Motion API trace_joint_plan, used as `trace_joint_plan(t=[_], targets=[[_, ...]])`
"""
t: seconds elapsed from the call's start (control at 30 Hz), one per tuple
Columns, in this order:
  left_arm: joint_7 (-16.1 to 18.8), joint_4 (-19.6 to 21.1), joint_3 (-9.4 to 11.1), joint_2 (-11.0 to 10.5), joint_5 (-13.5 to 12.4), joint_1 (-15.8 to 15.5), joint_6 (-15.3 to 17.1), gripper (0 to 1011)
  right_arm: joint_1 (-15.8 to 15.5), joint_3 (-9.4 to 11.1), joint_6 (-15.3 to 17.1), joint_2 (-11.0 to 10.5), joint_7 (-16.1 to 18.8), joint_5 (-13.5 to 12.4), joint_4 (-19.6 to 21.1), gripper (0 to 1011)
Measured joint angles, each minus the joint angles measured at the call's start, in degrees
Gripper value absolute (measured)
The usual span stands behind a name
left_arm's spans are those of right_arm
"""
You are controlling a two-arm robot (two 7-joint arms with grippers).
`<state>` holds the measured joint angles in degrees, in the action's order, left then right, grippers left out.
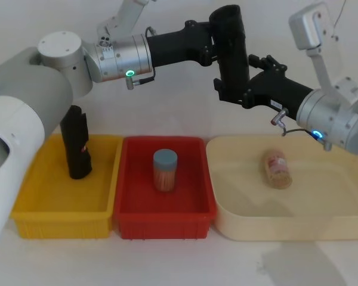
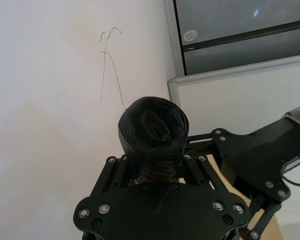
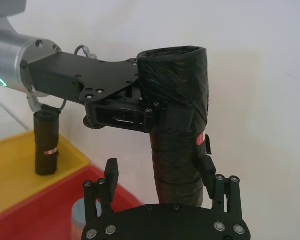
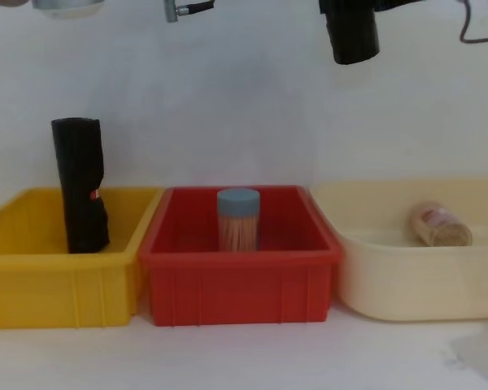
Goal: Pick up the garbage bag with the one hand and transfer it to the other hand.
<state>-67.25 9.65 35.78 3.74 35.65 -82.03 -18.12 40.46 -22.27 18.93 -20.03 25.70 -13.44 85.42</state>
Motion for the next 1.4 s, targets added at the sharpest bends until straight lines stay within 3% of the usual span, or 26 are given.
trace_joint_plan(t=[0.33,0.7,1.03,1.2,1.4], targets=[[0.02,-0.01,-0.01,-0.01,0.0,0.0,0.0,382,2.54,-2.17,-2.17,1.75,-1.42,2.68,-4.07,999],[0.01,0.0,-0.01,0.0,0.0,0.0,0.01,382,4.63,-3.2,-3.73,3.75,-3.2,4.84,-7.45,999],[0.0,0.01,-0.01,-0.01,0.0,0.0,0.01,382,5.45,-3.57,-4.33,4.53,-3.98,5.66,-8.85,792],[0.01,0.0,-0.01,-0.01,0.0,0.0,0.01,382,5.71,-3.68,-4.48,4.8,-4.22,5.94,-9.28,618],[0.01,0.0,-0.01,-0.01,0.0,0.0,0.01,382,5.9,-3.77,-4.64,4.99,-4.36,6.14,-9.58,566]])
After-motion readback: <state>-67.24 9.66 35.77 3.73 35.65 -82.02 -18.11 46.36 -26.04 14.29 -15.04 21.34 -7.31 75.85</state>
